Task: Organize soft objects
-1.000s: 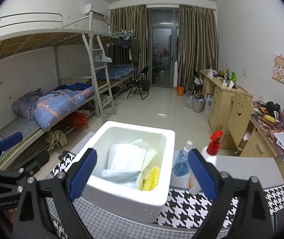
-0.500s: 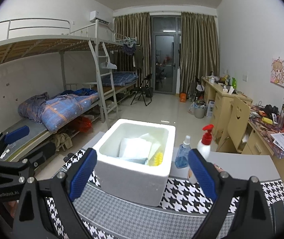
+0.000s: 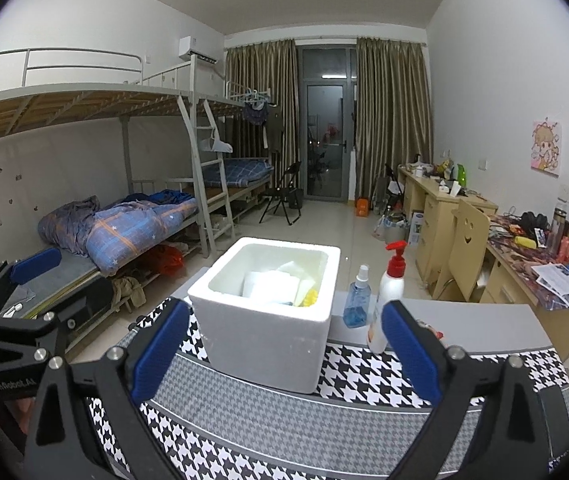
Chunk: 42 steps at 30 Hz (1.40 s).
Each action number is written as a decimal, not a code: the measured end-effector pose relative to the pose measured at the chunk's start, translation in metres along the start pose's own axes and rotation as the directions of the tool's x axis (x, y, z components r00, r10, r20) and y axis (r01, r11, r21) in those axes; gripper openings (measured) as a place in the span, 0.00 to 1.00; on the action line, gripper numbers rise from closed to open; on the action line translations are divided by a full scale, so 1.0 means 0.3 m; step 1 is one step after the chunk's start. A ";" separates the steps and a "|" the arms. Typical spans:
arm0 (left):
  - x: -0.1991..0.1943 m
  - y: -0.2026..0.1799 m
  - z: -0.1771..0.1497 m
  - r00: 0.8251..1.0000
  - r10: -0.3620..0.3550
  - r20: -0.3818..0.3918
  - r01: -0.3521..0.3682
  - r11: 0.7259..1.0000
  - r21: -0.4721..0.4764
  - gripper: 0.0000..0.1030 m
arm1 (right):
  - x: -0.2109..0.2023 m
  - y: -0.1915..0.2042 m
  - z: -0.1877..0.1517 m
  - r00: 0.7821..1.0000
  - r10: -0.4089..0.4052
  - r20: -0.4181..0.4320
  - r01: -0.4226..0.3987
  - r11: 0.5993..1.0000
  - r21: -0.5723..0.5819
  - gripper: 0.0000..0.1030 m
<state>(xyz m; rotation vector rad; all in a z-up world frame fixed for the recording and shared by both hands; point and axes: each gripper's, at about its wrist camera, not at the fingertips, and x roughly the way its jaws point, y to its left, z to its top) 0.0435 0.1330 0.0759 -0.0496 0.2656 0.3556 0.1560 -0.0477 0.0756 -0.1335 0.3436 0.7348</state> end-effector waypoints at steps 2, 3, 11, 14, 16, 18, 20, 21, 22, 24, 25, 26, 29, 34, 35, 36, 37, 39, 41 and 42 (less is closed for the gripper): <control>-0.005 -0.001 -0.004 1.000 -0.009 0.003 0.009 1.000 -0.002 0.99 | -0.017 -0.001 -0.011 1.000 -0.003 0.012 0.003 1.000 -0.009 0.96; -0.011 -0.005 -0.009 1.000 -0.013 0.006 0.013 1.000 -0.005 0.99 | -0.027 -0.001 -0.020 1.000 -0.006 0.022 0.007 1.000 -0.012 0.96; -0.049 -0.028 -0.067 0.999 -0.036 0.036 0.037 0.999 -0.003 0.99 | -0.094 -0.006 -0.111 0.998 -0.036 0.060 0.036 0.999 -0.002 0.96; -0.057 -0.033 -0.084 0.998 -0.037 0.043 0.037 0.999 -0.006 0.99 | -0.114 -0.008 -0.141 0.997 -0.039 0.070 0.040 0.999 -0.003 0.96; -0.067 -0.037 -0.092 0.998 -0.038 0.055 0.039 0.999 -0.005 0.99 | -0.125 -0.009 -0.157 0.997 -0.039 0.071 0.039 0.999 -0.002 0.96; -0.077 -0.039 -0.099 0.997 -0.036 0.066 0.037 0.999 -0.009 0.99 | -0.136 -0.011 -0.174 0.996 -0.037 0.075 0.037 0.999 0.001 0.96; -0.087 -0.046 -0.110 0.996 -0.039 0.075 0.039 0.999 -0.006 0.99 | -0.145 -0.011 -0.187 0.996 -0.038 0.081 0.038 0.999 -0.001 0.96; -0.090 -0.050 -0.118 0.996 -0.036 0.077 0.037 0.999 -0.005 0.99 | -0.150 -0.012 -0.193 0.995 -0.038 0.088 0.038 0.999 -0.003 0.96; -0.092 -0.054 -0.124 0.996 -0.036 0.078 0.036 0.999 -0.004 0.99 | -0.153 -0.011 -0.200 0.995 -0.041 0.092 0.041 0.999 -0.006 0.96; -0.096 -0.063 -0.137 0.996 -0.030 0.081 0.030 1.000 0.000 0.99 | -0.163 -0.012 -0.211 0.994 -0.043 0.097 0.044 0.999 -0.007 0.96; -0.100 -0.067 -0.145 0.996 -0.025 0.082 0.025 1.000 -0.001 0.99 | -0.168 -0.014 -0.216 0.994 -0.043 0.100 0.044 0.999 -0.003 0.96; -0.102 -0.068 -0.153 0.996 -0.021 0.084 0.021 1.000 -0.002 0.99 | -0.173 -0.019 -0.223 0.994 -0.045 0.101 0.045 0.999 0.006 0.96; -0.103 -0.066 -0.175 0.997 -0.012 0.077 0.012 1.000 -0.006 0.99 | -0.182 -0.026 -0.238 0.994 -0.044 0.100 0.043 0.999 0.014 0.96; -0.111 -0.074 -0.211 0.998 -0.020 0.068 0.020 1.000 -0.005 0.99 | -0.194 -0.032 -0.279 0.994 -0.056 0.098 0.054 0.998 0.023 0.96; -0.115 -0.077 -0.216 0.997 -0.021 0.070 0.021 1.000 0.000 0.99 | -0.194 -0.034 -0.283 0.994 -0.054 0.100 0.052 0.998 0.026 0.96; -0.118 -0.081 -0.221 0.997 -0.023 0.071 0.022 1.000 0.007 0.99 | -0.197 -0.035 -0.289 0.993 -0.053 0.102 0.050 0.998 0.028 0.96; -0.120 -0.084 -0.225 0.997 -0.027 0.070 0.026 1.000 0.008 0.99 | -0.197 -0.035 -0.293 0.993 -0.053 0.101 0.051 0.998 0.028 0.96; -0.123 -0.084 -0.233 0.997 -0.040 0.069 0.040 0.999 0.004 0.99 | -0.198 -0.034 -0.301 0.994 -0.053 0.099 0.051 0.998 0.029 0.96; -0.124 -0.087 -0.243 0.997 -0.047 0.064 0.047 0.999 0.001 0.99 | -0.199 -0.037 -0.305 0.994 -0.047 0.097 0.044 0.998 0.035 0.96; -0.123 -0.087 -0.248 0.997 -0.048 0.062 0.048 0.999 -0.001 0.99 | -0.199 -0.038 -0.309 0.994 -0.046 0.095 0.043 0.998 0.038 0.96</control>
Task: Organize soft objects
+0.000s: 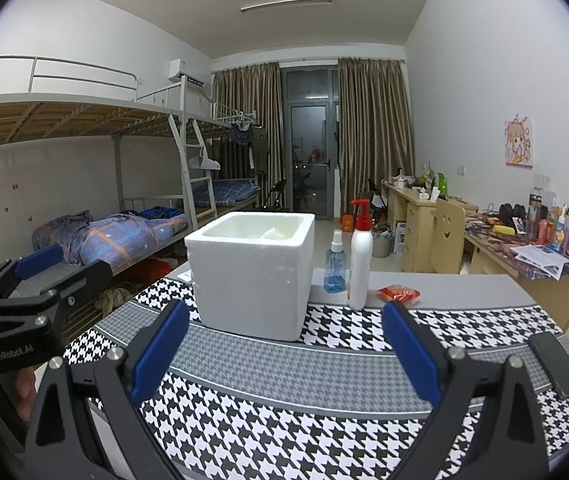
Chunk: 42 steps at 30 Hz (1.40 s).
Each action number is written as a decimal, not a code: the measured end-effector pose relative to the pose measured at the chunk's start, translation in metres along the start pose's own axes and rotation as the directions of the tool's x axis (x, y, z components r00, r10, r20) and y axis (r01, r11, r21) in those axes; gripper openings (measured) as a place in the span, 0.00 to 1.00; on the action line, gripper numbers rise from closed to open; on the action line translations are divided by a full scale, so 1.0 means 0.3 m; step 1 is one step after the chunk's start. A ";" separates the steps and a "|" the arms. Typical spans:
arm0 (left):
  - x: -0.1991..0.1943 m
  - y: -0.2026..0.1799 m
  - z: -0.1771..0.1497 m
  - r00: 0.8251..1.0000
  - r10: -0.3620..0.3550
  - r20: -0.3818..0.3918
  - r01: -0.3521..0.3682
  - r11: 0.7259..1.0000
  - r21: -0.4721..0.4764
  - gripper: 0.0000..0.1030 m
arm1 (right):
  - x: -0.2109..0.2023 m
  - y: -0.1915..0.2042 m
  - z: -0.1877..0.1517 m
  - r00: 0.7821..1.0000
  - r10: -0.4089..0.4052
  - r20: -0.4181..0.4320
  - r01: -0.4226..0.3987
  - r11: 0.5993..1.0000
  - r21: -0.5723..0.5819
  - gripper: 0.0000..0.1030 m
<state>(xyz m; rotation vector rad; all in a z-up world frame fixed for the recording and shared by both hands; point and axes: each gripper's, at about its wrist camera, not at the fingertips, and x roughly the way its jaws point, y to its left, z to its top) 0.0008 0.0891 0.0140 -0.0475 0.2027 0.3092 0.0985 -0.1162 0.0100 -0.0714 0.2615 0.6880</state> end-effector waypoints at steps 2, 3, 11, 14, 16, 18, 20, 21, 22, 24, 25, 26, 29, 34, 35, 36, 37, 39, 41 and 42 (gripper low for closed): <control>0.002 0.001 -0.008 1.000 -0.005 -0.006 0.005 1.000 -0.007 0.99 | -0.002 -0.004 -0.011 1.000 -0.007 -0.004 0.007 1.000 0.000 0.96; 0.003 0.001 -0.013 1.000 -0.007 -0.011 0.007 1.000 -0.010 0.99 | -0.002 -0.005 -0.015 1.000 -0.011 -0.004 0.011 1.000 0.001 0.96; 0.005 -0.007 -0.049 1.000 -0.008 -0.030 0.007 1.000 -0.019 0.99 | -0.020 -0.012 -0.058 1.000 -0.023 -0.011 0.023 1.000 -0.006 0.96; 0.001 -0.011 -0.057 1.000 -0.007 -0.028 0.006 1.000 -0.020 0.99 | -0.026 -0.016 -0.076 1.000 -0.020 -0.016 0.020 1.000 -0.001 0.96; 0.000 -0.012 -0.060 1.000 -0.007 -0.029 0.006 1.000 -0.020 0.99 | -0.028 -0.020 -0.085 1.000 -0.020 -0.019 0.020 1.000 0.003 0.96; -0.002 -0.012 -0.064 1.000 -0.006 -0.025 0.006 1.000 -0.023 0.99 | -0.031 -0.025 -0.092 1.000 -0.023 -0.018 0.023 1.000 0.005 0.96; -0.002 -0.010 -0.068 1.000 -0.002 -0.027 0.001 1.000 -0.025 0.99 | -0.030 -0.026 -0.096 0.999 -0.027 -0.021 0.027 1.000 0.005 0.96; -0.003 -0.008 -0.072 1.000 -0.002 -0.030 0.001 1.000 -0.026 0.99 | -0.033 -0.028 -0.098 0.999 -0.026 -0.019 0.026 1.000 0.006 0.96; 0.002 -0.008 -0.071 0.999 -0.001 -0.034 0.000 1.000 -0.027 0.99 | -0.037 -0.029 -0.100 1.000 -0.024 -0.018 0.024 1.000 0.008 0.96; 0.001 -0.009 -0.076 0.999 0.000 -0.036 -0.001 1.000 -0.027 0.99 | -0.040 -0.029 -0.104 1.000 -0.023 -0.012 0.023 1.000 0.008 0.96; -0.002 -0.010 -0.080 0.999 0.003 -0.034 -0.004 1.000 -0.025 0.99 | -0.042 -0.029 -0.107 1.000 -0.024 -0.009 0.024 1.000 0.007 0.96; -0.003 -0.012 -0.082 0.999 0.006 -0.033 -0.007 1.000 -0.023 0.99 | -0.041 -0.028 -0.109 1.000 -0.023 -0.012 0.023 1.000 0.008 0.96; -0.010 -0.020 -0.092 0.999 0.009 -0.033 -0.009 1.000 -0.015 0.99 | -0.039 -0.029 -0.120 1.000 -0.016 -0.017 0.017 1.000 0.010 0.96; -0.021 -0.025 -0.097 1.000 0.000 -0.029 0.000 1.000 -0.009 0.99 | -0.043 -0.026 -0.128 1.000 -0.015 -0.015 0.016 1.000 0.008 0.96; -0.023 -0.025 -0.098 1.000 -0.003 -0.029 0.002 1.000 -0.011 0.99 | -0.043 -0.026 -0.128 1.000 -0.012 -0.016 0.012 1.000 0.010 0.96; -0.023 -0.025 -0.098 1.000 -0.005 -0.030 0.005 1.000 -0.012 0.99 | -0.045 -0.027 -0.128 1.000 -0.006 -0.016 0.007 1.000 0.013 0.96; -0.022 -0.025 -0.099 0.999 -0.005 -0.031 0.005 1.000 -0.014 0.99 | -0.045 -0.026 -0.128 1.000 -0.008 -0.015 0.008 1.000 0.014 0.96; -0.018 -0.020 -0.098 0.999 -0.003 -0.036 0.003 1.000 -0.018 0.99 | -0.046 -0.026 -0.128 1.000 -0.017 -0.015 0.017 1.000 0.010 0.96; -0.015 -0.022 -0.099 0.999 -0.005 -0.043 0.004 1.000 -0.018 0.99 | -0.048 -0.028 -0.131 1.000 -0.015 -0.018 0.015 1.000 0.012 0.96; -0.014 -0.022 -0.100 0.999 -0.006 -0.046 0.005 1.000 -0.019 0.99 | -0.049 -0.028 -0.133 1.000 -0.017 -0.019 0.017 1.000 0.012 0.96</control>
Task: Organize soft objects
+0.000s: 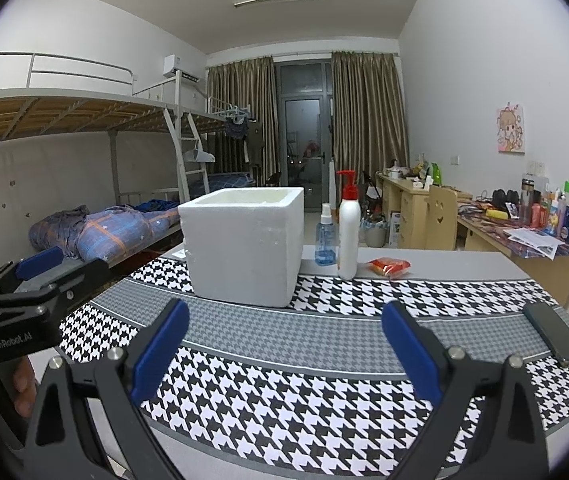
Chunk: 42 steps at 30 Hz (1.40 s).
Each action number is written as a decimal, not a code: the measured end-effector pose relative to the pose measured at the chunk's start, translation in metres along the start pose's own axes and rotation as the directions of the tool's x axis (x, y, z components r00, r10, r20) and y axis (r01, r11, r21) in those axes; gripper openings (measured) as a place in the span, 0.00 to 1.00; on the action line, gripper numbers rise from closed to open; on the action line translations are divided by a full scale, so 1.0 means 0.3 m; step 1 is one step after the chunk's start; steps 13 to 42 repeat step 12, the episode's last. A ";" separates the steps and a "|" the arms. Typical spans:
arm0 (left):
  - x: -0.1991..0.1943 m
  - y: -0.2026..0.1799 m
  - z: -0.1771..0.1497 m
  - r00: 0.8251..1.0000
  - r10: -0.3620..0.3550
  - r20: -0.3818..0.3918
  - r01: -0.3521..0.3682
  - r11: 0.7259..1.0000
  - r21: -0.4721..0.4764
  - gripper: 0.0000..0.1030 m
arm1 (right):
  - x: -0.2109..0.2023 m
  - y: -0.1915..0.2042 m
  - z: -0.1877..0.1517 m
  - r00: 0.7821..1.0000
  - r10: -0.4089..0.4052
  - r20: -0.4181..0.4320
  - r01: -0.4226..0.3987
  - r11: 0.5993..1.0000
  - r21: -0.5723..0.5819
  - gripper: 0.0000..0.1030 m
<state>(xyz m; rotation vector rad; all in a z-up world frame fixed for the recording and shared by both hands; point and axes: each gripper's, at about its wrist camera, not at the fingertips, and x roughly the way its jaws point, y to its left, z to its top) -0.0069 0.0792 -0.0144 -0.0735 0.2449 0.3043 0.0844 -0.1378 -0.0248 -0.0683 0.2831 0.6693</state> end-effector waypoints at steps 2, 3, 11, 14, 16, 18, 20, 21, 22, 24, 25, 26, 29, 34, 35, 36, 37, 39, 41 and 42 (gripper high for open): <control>0.001 -0.003 0.000 1.000 -0.001 -0.001 0.001 1.000 0.001 0.99 | 0.001 0.001 -0.001 1.000 -0.002 -0.003 0.002 1.000 -0.001 0.96; 0.001 -0.005 -0.001 1.000 -0.002 -0.001 0.002 1.000 0.002 0.99 | 0.002 0.001 -0.002 1.000 -0.002 -0.004 0.002 1.000 -0.001 0.96; 0.004 -0.003 0.001 1.000 -0.013 -0.004 0.013 1.000 -0.002 0.99 | 0.003 0.001 -0.003 1.000 -0.003 -0.005 0.003 1.000 0.004 0.96; 0.005 -0.005 0.000 1.000 -0.012 -0.004 0.012 1.000 -0.002 0.99 | 0.004 0.000 -0.005 1.000 -0.003 -0.007 0.003 1.000 0.005 0.96; 0.005 -0.005 0.000 1.000 -0.012 -0.004 0.012 1.000 -0.002 0.99 | 0.004 0.000 -0.005 1.000 -0.003 -0.007 0.003 1.000 0.005 0.96; 0.005 -0.005 0.000 1.000 -0.012 -0.004 0.012 1.000 -0.002 0.99 | 0.004 0.000 -0.005 1.000 -0.003 -0.007 0.003 1.000 0.005 0.96; 0.005 -0.005 0.000 1.000 -0.012 -0.004 0.012 1.000 -0.002 0.99 | 0.004 0.000 -0.005 1.000 -0.003 -0.007 0.003 1.000 0.005 0.96; 0.005 -0.005 0.000 1.000 -0.012 -0.004 0.012 1.000 -0.002 0.99 | 0.004 0.000 -0.005 1.000 -0.003 -0.007 0.003 1.000 0.005 0.96; 0.005 -0.005 0.000 1.000 -0.012 -0.004 0.012 1.000 -0.002 0.99 | 0.004 0.000 -0.005 1.000 -0.003 -0.007 0.003 1.000 0.005 0.96; 0.005 -0.005 0.000 1.000 -0.012 -0.004 0.012 1.000 -0.002 0.99 | 0.004 0.000 -0.005 1.000 -0.003 -0.007 0.003 1.000 0.005 0.96; 0.005 -0.005 0.000 1.000 -0.012 -0.004 0.012 1.000 -0.002 0.99 | 0.004 0.000 -0.005 1.000 -0.003 -0.007 0.003 1.000 0.005 0.96; 0.005 -0.005 0.000 1.000 -0.012 -0.004 0.012 1.000 -0.002 0.99 | 0.004 0.000 -0.005 1.000 -0.003 -0.007 0.003 1.000 0.005 0.96; 0.005 -0.005 0.000 1.000 -0.012 -0.004 0.012 1.000 -0.002 0.99 | 0.004 0.000 -0.005 1.000 -0.003 -0.007 0.003 1.000 0.005 0.96; 0.005 -0.005 0.000 1.000 -0.012 -0.004 0.012 1.000 -0.002 0.99 | 0.004 0.000 -0.005 1.000 -0.003 -0.007 0.003 1.000 0.005 0.96; 0.005 -0.005 0.000 1.000 -0.012 -0.004 0.012 1.000 -0.002 0.99 | 0.004 0.000 -0.005 1.000 -0.003 -0.007 0.003 1.000 0.005 0.96; 0.005 -0.005 0.000 1.000 -0.012 -0.004 0.012 1.000 -0.002 0.99 | 0.004 0.000 -0.005 1.000 -0.003 -0.007 0.003 1.000 0.005 0.96; 0.005 -0.005 0.000 1.000 -0.012 -0.004 0.012 1.000 -0.002 0.99 | 0.004 0.000 -0.005 1.000 -0.003 -0.007 0.003 1.000 0.005 0.96; 0.005 -0.005 0.000 1.000 -0.012 -0.004 0.012 1.000 -0.002 0.99 | 0.004 0.000 -0.005 1.000 -0.003 -0.007 0.003 1.000 0.005 0.96; 0.005 -0.005 0.000 1.000 -0.012 -0.004 0.012 1.000 -0.002 0.99 | 0.004 0.000 -0.005 1.000 -0.003 -0.007 0.003 1.000 0.005 0.96; 0.005 -0.005 0.000 1.000 -0.012 -0.004 0.012 1.000 -0.002 0.99 | 0.004 0.000 -0.005 1.000 -0.003 -0.007 0.003 1.000 0.005 0.96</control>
